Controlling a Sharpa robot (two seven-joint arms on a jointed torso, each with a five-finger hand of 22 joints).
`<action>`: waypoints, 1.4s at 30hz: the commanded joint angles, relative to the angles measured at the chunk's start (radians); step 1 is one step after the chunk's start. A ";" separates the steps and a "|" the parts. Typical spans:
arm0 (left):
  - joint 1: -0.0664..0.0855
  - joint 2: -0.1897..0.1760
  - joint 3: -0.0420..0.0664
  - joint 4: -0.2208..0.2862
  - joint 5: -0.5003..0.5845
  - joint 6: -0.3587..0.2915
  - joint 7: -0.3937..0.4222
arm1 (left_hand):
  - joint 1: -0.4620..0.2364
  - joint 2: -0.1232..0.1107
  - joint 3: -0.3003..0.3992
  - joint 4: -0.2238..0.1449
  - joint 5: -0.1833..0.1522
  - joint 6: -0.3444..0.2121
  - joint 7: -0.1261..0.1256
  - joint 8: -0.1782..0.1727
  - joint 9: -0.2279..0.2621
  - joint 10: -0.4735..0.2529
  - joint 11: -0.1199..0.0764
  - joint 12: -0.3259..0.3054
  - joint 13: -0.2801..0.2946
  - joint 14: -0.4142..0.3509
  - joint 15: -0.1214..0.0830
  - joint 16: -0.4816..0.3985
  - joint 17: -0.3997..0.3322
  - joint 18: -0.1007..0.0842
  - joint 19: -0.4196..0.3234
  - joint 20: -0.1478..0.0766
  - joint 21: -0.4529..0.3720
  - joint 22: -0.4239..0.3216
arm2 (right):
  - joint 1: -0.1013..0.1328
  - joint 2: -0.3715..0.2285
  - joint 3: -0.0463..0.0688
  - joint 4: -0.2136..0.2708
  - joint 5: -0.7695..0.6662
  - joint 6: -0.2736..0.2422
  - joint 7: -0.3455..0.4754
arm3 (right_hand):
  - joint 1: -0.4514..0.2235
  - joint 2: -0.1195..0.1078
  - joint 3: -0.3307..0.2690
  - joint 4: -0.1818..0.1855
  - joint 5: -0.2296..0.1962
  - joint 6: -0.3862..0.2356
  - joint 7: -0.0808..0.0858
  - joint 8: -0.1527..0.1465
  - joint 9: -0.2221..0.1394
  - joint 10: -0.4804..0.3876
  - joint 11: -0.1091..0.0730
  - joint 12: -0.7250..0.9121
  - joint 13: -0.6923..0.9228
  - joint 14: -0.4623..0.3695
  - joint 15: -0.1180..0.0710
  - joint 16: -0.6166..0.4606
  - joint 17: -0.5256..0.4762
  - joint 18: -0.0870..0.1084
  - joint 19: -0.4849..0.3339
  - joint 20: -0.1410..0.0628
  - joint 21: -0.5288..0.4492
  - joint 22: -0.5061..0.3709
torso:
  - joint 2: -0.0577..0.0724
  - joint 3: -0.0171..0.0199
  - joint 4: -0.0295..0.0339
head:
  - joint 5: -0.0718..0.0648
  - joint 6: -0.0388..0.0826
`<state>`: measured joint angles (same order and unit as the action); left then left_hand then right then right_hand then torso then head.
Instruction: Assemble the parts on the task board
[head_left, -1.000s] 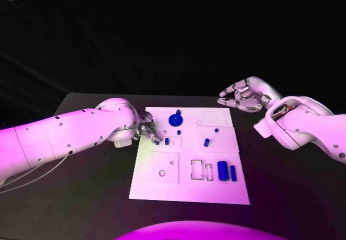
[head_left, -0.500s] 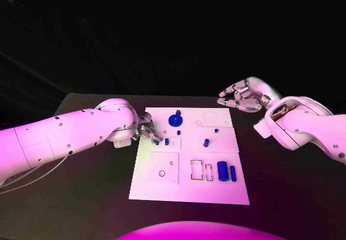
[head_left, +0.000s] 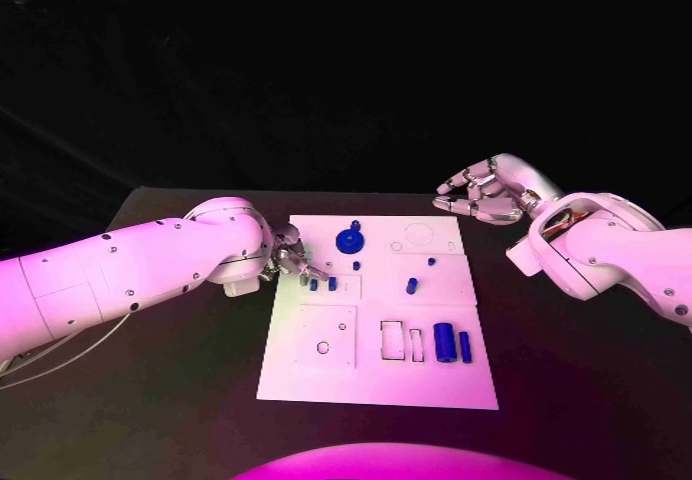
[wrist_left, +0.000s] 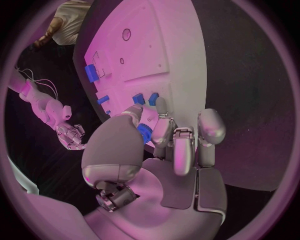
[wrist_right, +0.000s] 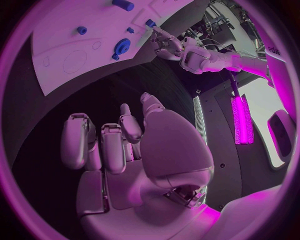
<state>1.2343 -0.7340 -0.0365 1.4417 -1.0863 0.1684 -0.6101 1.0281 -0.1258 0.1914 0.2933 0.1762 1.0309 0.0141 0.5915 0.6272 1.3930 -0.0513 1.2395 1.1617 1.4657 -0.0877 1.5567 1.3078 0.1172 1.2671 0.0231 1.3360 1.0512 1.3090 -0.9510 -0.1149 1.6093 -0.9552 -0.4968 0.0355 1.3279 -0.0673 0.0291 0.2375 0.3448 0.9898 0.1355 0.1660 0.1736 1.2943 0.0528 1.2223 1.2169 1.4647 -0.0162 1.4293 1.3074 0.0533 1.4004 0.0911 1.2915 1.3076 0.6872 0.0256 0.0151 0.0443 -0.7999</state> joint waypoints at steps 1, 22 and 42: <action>0.001 -0.007 0.003 0.010 0.049 -0.042 0.018 | -0.014 0.005 -0.027 0.000 -0.003 0.003 0.001 -0.006 0.000 0.004 0.002 -0.003 -0.002 0.100 -0.010 0.005 0.246 -0.012 0.006 -0.004 0.002 -0.002 | -0.001 0.000 0.000 -0.001 -0.008 0.003 0.009 | -0.003 0.006 -0.004 0.005 0.004 -0.005 -0.001 0.006 0.000 0.000 -0.001 -0.005 -0.002 0.056 -0.005 -0.007 0.054 0.018 -0.003 -0.003 -0.005 0.063 | 0.000 0.0003 0.0003 | -0.001 0.001; -0.005 -0.006 0.009 0.048 0.007 -0.416 0.535 | 0.482 0.036 0.077 -0.096 0.006 -0.264 0.153 -0.147 -0.123 -0.509 0.135 -0.586 -0.573 -0.343 0.108 -0.581 -0.505 0.063 -0.367 0.086 -0.390 -0.501 | -0.001 0.002 0.000 -0.009 -0.005 -0.008 0.019 | 0.004 0.009 -0.002 0.002 0.011 -0.007 -0.001 0.007 0.000 -0.028 -0.002 -0.040 -0.035 0.051 -0.005 -0.022 0.035 0.022 -0.015 -0.003 -0.027 0.049 | 0.001 0.0003 0.0001 | -0.013 0.016; -0.031 0.096 -0.011 -0.034 -0.400 -0.393 0.493 | 0.483 -0.078 0.094 -0.100 0.003 -0.183 0.132 -0.269 -0.325 -0.485 0.145 -0.760 -0.832 -0.190 0.110 -0.434 -0.428 0.067 -0.291 0.094 -0.376 -0.503 | -0.002 0.005 0.000 -0.008 -0.002 -0.007 0.023 | 0.008 0.010 -0.001 0.001 0.019 -0.010 0.000 0.009 -0.001 -0.043 -0.001 -0.060 -0.054 0.045 -0.005 -0.039 0.015 0.027 -0.027 -0.003 -0.049 0.035 | 0.002 0.0009 -0.0012 | -0.020 0.016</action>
<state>1.2047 -0.6432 -0.0480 1.4132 -1.3928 -0.2563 -0.1066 1.5113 -0.1963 0.2886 0.1917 0.1762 0.8445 0.1449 0.3260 0.3053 0.9091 0.0861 0.4832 0.3338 1.2715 0.0217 1.1148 0.8735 0.1711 0.9697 0.1186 0.9568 0.5468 1.3074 -0.9471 -0.1154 1.6003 -0.9541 -0.5014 0.0472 1.3320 -0.0633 0.0264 0.2403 0.3584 0.9897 0.1356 0.1698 0.1736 1.2602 0.0511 1.1690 1.1643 1.4648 -0.0161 1.3964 1.3074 0.0690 1.3805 0.0893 1.2485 1.3081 0.6889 0.0262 0.0145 0.0253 -0.7825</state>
